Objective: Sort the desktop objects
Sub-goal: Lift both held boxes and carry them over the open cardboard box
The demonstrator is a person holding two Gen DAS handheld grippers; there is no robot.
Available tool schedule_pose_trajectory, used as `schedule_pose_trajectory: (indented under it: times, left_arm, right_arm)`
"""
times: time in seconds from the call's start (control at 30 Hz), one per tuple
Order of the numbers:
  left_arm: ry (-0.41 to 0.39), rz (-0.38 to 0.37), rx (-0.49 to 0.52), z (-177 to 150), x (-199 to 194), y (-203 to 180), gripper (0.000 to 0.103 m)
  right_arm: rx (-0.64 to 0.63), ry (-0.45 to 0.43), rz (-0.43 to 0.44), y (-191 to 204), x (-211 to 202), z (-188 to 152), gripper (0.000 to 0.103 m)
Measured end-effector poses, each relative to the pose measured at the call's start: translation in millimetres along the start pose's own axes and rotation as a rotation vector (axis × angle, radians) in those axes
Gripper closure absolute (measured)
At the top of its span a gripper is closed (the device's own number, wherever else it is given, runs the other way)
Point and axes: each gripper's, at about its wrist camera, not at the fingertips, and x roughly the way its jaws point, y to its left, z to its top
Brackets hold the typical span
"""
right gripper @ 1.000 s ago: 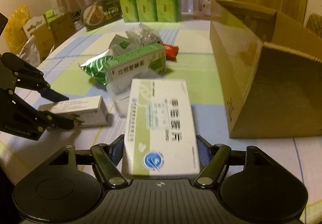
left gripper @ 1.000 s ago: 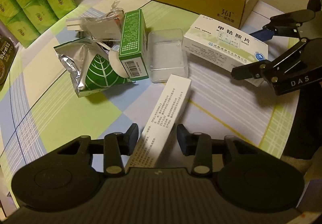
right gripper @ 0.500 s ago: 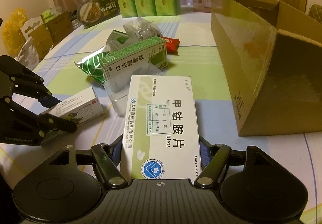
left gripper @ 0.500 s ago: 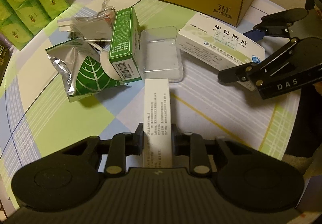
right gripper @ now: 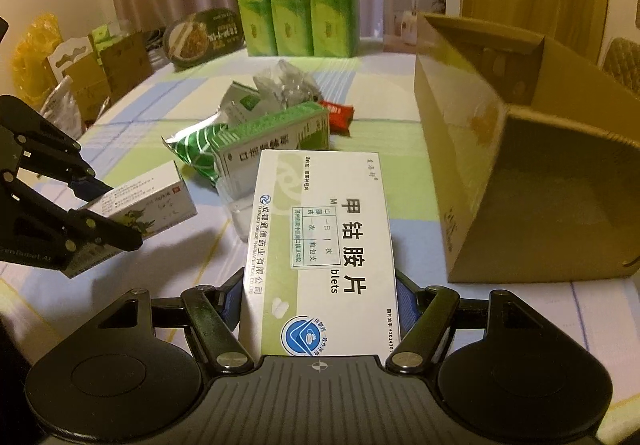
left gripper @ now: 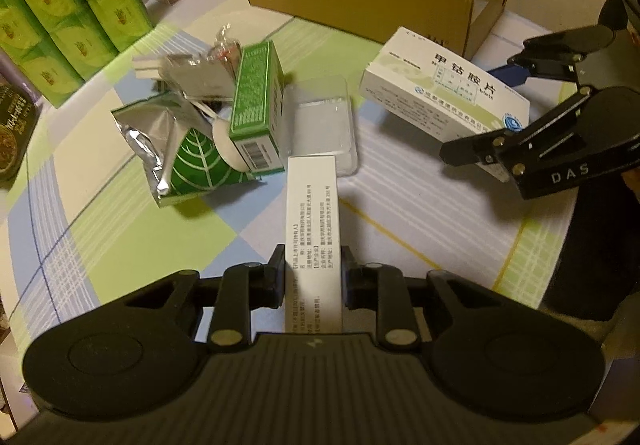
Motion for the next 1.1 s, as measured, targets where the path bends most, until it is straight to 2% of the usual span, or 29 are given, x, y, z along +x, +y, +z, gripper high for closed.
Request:
schedule_pose_trajectory:
  times: [0.3,0.47,0.57,0.8,1.1]
  left_arm:
    - [-0.083,0.004,-0.031,28.6,-37.3,-9.6,0.082]
    - [-0.15,0.001,-0.053,66.8,-55.8,-17.2,0.082]
    - [-0.199,-0.006,-0.073,97.6,-65.1,-24.2,0.082]
    - [-0.276,-0.026,-0.113,170.9,-65.5,-45.2,0.082]
    - [-0.283,-0.042,-0.173,235.6,-30.4,-60.3,0.082]
  right_arm:
    - [-0.008,-0.126,-0.038,-3.4,-55.8,23.7,0.035]
    - [0.016,-0.215,-0.088,-24.7,-91.3,49.2,0.035]
    - [0.036,-0.24,-0.12,-46.0,-104.3,70.6,0.035]
    - [0.039,-0.196,-0.129,-103.1,-105.6,118.0,0.035]
    - [0.011,-0.076,-0.143,-159.4,-72.4,124.3,0.035]
